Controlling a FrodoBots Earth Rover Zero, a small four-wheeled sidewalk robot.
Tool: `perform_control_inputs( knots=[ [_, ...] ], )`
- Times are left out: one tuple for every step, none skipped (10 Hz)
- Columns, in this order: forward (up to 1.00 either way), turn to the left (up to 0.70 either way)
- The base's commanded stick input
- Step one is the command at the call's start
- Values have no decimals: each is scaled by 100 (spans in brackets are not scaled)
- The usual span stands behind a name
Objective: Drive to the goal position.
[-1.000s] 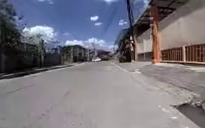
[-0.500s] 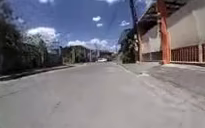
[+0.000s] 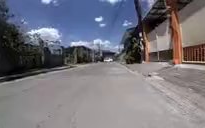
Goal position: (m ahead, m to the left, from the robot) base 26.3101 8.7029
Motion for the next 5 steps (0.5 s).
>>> perform_control_inputs(
  knots=[
    [100, -17],
    [100, 2],
    [100, 0],
    [100, 0],
    [100, 0]
  ],
)
